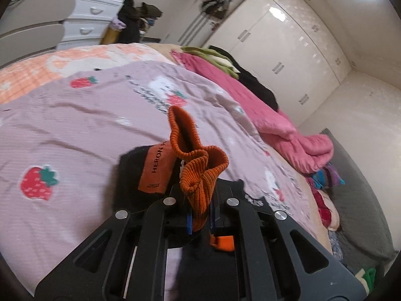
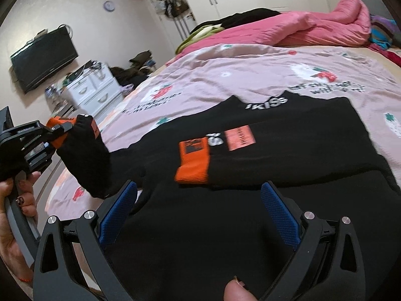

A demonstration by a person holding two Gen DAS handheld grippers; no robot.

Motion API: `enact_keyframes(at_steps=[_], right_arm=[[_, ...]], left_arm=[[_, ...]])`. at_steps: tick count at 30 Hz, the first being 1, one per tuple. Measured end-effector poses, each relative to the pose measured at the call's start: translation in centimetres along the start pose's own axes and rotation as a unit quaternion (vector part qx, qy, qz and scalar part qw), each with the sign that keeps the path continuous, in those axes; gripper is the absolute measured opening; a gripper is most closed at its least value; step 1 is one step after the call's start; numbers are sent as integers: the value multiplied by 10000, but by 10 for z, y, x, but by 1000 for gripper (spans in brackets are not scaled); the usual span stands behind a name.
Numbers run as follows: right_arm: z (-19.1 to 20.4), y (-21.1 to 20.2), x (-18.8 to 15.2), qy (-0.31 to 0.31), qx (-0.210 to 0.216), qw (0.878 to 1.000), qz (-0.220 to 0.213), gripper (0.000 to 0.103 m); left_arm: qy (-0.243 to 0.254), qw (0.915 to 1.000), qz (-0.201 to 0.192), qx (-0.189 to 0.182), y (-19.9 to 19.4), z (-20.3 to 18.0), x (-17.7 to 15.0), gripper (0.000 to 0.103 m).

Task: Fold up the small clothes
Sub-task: 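Close the left gripper on the orange cuff and lift it, then carry the cuff across the body with the left gripper and release it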

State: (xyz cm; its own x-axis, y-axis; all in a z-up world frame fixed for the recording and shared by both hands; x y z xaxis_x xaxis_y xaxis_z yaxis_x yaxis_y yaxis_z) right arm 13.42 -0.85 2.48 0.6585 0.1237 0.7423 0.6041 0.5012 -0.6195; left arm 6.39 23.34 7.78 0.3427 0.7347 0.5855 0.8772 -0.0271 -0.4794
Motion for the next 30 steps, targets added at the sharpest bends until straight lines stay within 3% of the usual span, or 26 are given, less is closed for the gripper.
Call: enact_keyframes(at_steps=[11,18,30], right_arm=[[-44,-18,0,303,-376,9987,-134,98],[-74,-27,-2,666,-566,9959,-235,98],[-118,-43,-9,1124,-963,9885,-318,98]], left_arm=[[386,9977,276,-484,32,-52,-21,3],[539,9934,723,-712,56,-76,-48,3],[1182,9790,1401,-893,90,-117,-100,3]])
Point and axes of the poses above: each gripper's, at about its wrist camera, not at the fingertips, and y roughly the way its jaws point, z to its left, x to its top, the point moved 2 cm from there along y, roughly the way its jaws point, and after that the axes turned 5 degrees about -y, right-handed, at the moved point
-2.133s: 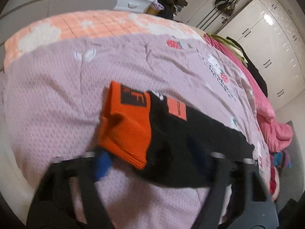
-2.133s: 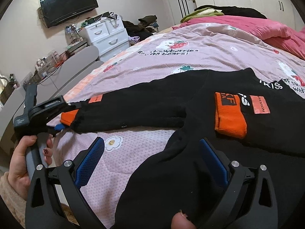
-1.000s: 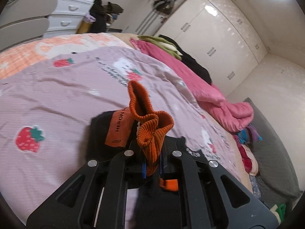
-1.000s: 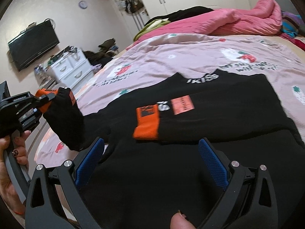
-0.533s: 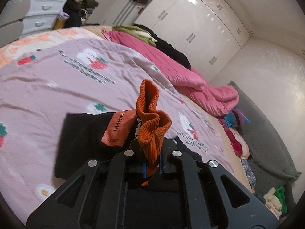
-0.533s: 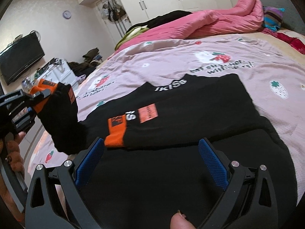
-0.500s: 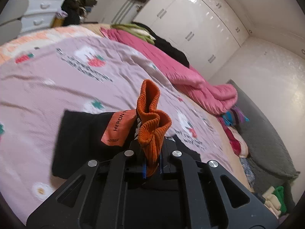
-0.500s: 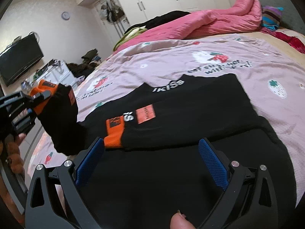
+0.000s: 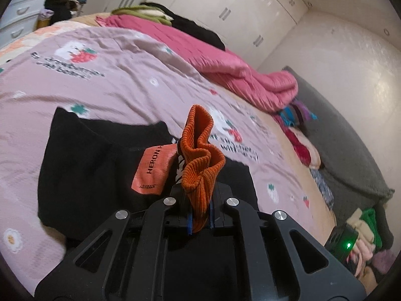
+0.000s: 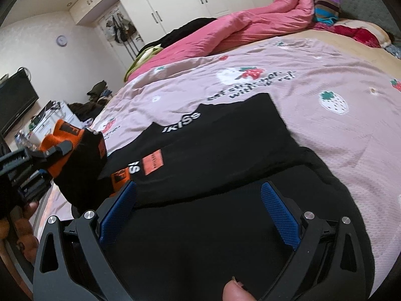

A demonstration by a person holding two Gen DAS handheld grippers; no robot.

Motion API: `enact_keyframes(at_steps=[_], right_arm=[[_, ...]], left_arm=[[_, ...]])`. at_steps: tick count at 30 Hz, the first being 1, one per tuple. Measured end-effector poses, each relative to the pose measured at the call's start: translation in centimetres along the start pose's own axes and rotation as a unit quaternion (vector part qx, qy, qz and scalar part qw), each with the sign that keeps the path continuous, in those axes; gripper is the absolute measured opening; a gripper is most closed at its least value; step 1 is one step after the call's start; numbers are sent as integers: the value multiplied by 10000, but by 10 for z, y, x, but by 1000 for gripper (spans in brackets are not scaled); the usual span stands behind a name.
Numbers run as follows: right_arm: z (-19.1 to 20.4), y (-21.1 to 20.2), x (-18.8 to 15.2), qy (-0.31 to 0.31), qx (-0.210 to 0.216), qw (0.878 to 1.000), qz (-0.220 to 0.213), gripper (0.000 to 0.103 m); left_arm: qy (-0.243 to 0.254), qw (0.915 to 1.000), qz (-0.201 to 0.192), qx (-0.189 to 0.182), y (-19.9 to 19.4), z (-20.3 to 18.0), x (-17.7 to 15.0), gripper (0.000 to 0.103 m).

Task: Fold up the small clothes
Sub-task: 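Carry the cuff across the body with the left gripper and release it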

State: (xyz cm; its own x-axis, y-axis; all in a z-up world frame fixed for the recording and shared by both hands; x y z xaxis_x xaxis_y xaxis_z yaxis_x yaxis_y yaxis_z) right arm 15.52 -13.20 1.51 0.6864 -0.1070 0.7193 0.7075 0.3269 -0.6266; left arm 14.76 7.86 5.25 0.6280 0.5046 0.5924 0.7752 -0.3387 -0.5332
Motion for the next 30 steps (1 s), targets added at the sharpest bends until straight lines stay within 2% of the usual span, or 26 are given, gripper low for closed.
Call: enact_keyframes(at_steps=[5,11,18,20,22,25,27,30], right_arm=[[-20,-6,1,129,-320,9994,-95,98],[-41,-9,4,407,-476,9979,-147,98],[-57,-7,3,630,-572,9963,-152,99],[-58,-6,2,634,-567,9963,-125,99],[-56,-3,1,588,-528,9968,-73,99],[-50,5,-1,493,-429,9978,46,99],[-42,11,-3,432,-322,9984,145,99],[-25,26,-6,244,-96,9989,380,99]], left_arm=[[68,9989,455,-115,25,-9,-15,3],[407,9952,888,-13,51,-22,-34,3],[544,9866,1533,-76,75,-21,-55,15],[650,9851,1591,-36,76,-22,-59,30],[736,9844,1601,-4,74,-22,-59,41],[696,9851,1571,-43,69,-18,-54,49],[609,9870,1490,-34,64,-12,-47,58],[499,9909,1241,141,54,-1,-32,71]])
Point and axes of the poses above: each gripper's, at about its wrist camera, not at the fingertips, and y roughly the way its jaws point, z to its left, x to its top, the point moved 2 cm from there along y, roughly the way its jaws point, and after that the axes turned 5 degrees about -y, right-handed, at the moved point
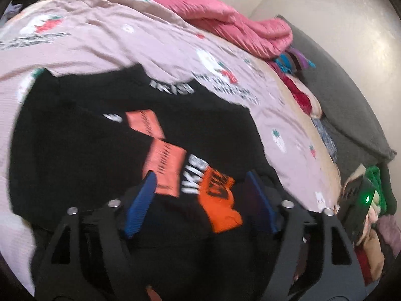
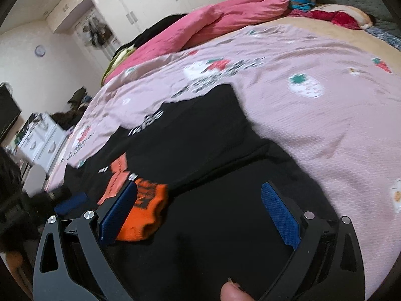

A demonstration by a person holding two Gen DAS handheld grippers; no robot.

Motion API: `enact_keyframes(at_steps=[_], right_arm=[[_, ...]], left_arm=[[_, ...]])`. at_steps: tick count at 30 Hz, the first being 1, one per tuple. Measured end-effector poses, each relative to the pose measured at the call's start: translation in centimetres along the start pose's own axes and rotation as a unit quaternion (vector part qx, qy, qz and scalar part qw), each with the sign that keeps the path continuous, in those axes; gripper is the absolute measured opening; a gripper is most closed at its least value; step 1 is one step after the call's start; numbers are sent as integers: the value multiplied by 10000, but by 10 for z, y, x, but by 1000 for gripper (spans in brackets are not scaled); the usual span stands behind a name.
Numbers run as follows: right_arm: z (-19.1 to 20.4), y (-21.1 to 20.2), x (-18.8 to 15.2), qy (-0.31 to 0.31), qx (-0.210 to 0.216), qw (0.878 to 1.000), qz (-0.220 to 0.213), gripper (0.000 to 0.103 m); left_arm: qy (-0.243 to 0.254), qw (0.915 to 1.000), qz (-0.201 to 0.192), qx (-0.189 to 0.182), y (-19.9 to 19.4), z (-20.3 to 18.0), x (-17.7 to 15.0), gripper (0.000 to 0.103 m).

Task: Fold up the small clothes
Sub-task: 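Carry the cuff across the body with the left gripper and release it, then grasp an orange cuff with the right gripper and lift it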

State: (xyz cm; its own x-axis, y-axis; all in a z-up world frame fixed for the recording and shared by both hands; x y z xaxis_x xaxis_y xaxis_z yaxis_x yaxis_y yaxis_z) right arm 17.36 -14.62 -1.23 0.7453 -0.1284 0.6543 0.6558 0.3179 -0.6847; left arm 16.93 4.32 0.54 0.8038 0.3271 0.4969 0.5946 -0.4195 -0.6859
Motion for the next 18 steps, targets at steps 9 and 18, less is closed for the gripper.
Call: enact_keyframes(at_steps=[9,18], right_arm=[[49,43,-11,-440,285,9962,691,76],[74,40,-7,-854,648,9936,367,12]], left_arm=[[-156,9918,-615,1112,-26,38,25,94],[-640,9875,-791,1204,-45,68,37,94]])
Point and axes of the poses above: each gripper's, at about its wrist camera, not at the fingertips, and y roughly the way its jaws point, z to its left, x to its top, the point moved 2 cm from there along y, roughly the way its jaws point, and after that the axes turned 5 degrees about -y, right-handed, at the moved point
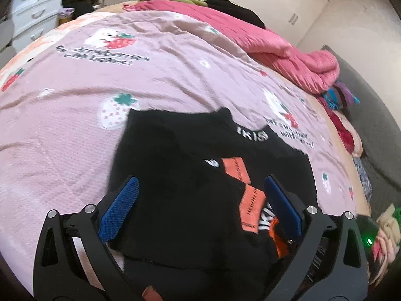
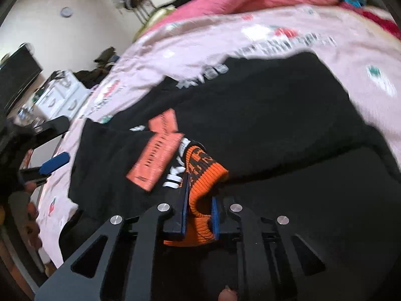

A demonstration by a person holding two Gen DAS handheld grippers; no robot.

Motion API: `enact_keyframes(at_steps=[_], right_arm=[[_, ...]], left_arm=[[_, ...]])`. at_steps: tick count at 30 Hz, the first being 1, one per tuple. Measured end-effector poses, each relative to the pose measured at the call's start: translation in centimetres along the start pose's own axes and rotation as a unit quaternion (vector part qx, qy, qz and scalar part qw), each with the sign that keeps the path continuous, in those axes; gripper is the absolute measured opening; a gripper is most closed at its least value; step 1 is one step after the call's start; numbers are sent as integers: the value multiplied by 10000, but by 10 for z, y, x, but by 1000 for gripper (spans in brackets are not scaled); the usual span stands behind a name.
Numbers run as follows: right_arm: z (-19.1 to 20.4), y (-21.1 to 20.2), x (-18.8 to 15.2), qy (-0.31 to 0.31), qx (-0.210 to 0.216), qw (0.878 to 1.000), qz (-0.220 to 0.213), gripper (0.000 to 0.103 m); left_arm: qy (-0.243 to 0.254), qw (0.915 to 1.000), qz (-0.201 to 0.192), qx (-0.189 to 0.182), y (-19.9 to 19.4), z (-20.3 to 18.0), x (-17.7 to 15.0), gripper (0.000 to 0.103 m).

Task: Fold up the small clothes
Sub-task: 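Grasp an orange cuff with the right gripper and lift it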

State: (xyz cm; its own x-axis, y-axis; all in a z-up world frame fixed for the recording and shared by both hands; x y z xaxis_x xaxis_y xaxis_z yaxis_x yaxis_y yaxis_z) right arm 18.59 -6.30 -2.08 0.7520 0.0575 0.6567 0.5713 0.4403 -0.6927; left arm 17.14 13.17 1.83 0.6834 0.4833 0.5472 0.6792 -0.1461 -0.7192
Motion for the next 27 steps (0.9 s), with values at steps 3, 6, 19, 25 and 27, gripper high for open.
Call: enact_keyframes(at_steps=[3,6,19,25,27], right_arm=[[13,-14,13,-260,161,9993,-232,12],[23,-26,33,-538,292,9974,-377,11],[15,-71,119,-1505,-243,9811,-1190,10],[-19,-67,109,-1347,-587,9824,-1156,10],[-25,-63,105,-1291,-661,9831,-1113,10]], left_arm=[[-150,9996,-218,111,-10,10,8,93],[-322,9988,-353,140,-16,18,13,94],[-641,9965,-465,264,-25,44,25,94],[-615,9969,-436,224,-23,42,25,94],[-578,9973,-406,207,-22,40,24,93]])
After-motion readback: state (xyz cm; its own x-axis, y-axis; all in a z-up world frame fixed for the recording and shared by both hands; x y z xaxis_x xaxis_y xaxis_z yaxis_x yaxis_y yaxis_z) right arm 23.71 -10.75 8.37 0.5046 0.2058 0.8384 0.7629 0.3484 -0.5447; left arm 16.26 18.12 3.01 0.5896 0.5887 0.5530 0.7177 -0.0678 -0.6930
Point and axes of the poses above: each gripper's, at about its wrist camera, not at the fingertips, and y roughly the way its jaws point, z to its left, x to its top, the point moved 2 cm from there along y, roughly the way its jaws point, and after that the axes turned 5 degrees about -y, right-handed, at the moved point
